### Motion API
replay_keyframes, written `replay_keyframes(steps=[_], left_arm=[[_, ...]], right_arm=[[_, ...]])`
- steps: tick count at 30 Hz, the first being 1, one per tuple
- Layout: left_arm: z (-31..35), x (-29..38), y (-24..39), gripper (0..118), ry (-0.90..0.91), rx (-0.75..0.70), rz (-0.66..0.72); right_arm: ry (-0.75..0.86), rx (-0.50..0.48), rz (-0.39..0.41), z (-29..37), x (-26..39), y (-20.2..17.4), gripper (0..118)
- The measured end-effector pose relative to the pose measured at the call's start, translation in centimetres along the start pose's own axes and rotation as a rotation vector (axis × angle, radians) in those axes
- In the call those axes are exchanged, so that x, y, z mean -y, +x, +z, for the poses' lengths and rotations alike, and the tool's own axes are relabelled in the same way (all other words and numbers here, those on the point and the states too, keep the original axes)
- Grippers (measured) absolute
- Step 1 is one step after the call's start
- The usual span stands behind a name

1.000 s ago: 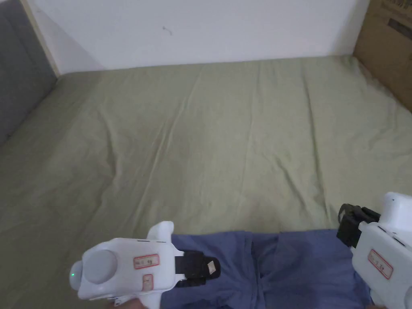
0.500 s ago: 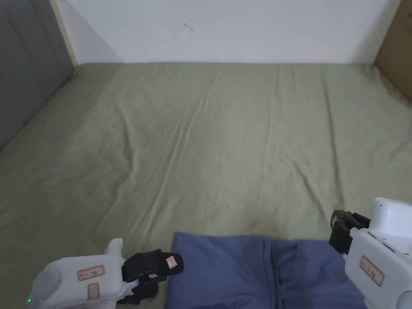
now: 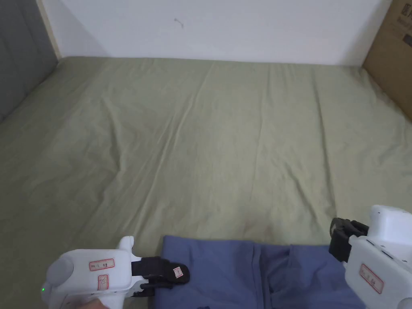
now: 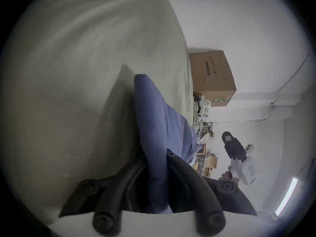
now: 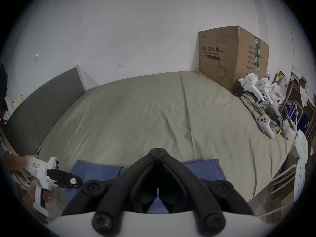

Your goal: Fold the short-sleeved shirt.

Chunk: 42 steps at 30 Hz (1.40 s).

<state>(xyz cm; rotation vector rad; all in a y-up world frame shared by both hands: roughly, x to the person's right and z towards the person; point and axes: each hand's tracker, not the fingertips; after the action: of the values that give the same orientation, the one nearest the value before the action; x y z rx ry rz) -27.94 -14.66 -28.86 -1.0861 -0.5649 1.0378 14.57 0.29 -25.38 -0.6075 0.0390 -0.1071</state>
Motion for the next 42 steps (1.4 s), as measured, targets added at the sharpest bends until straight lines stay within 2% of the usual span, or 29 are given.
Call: replay_keyframes(steps=[4, 8, 15, 20, 23, 28, 34, 36, 40, 41, 42], left_arm=[[2.2, -0.9, -0.2, 10, 0.006, -0.036, -0.016], [5.8, -1.8, -1.0, 10, 0.028, -0.070, -0.033], [12.7, -2.3, -1.5, 10, 0.083, -0.216, -0.041], [13.3, -1.5, 1.0, 10, 0.111, -0.240, -0.067], [12.5, -1.4, 4.1, 10, 0.119, -0.307, -0.100], [9.8, -0.3, 13.2, 10, 0.126, -0.322, -0.281], [1.7, 1.7, 22.2, 10, -0.016, -0.268, -0.495], [-1.9, 2.3, 23.2, 10, -0.049, -0.261, -0.548], [-9.6, 3.7, 22.6, 12, -0.167, -0.292, -0.543], [-11.2, 3.6, 21.8, 15, -0.185, -0.293, -0.549], [-12.4, 3.8, 21.6, 26, -0.200, -0.284, -0.542]], right_arm=[[0.000, 0.012, -0.015, 0.0, -0.1, 0.2, 0], [0.010, 0.023, 0.020, 0.2, -0.2, -0.2, 0], [0.030, 0.032, 0.029, 0.1, -0.4, -1.2, 0], [0.024, 0.010, 0.020, 0.2, -0.2, -1.2, 0], [0.025, 0.005, 0.021, 0.5, -0.1, -0.8, 0], [0.034, -0.004, -0.011, 1.2, 0.4, 1.3, 0], [0.034, 0.016, -0.050, 2.1, 1.0, 5.0, 0], [0.037, 0.026, -0.067, 2.4, 1.3, 6.2, 0], [0.042, 0.053, -0.098, 3.0, 2.2, 8.2, 0], [0.038, 0.055, -0.100, 3.1, 2.4, 8.6, 0], [0.035, 0.063, -0.100, 3.3, 2.6, 8.7, 0]])
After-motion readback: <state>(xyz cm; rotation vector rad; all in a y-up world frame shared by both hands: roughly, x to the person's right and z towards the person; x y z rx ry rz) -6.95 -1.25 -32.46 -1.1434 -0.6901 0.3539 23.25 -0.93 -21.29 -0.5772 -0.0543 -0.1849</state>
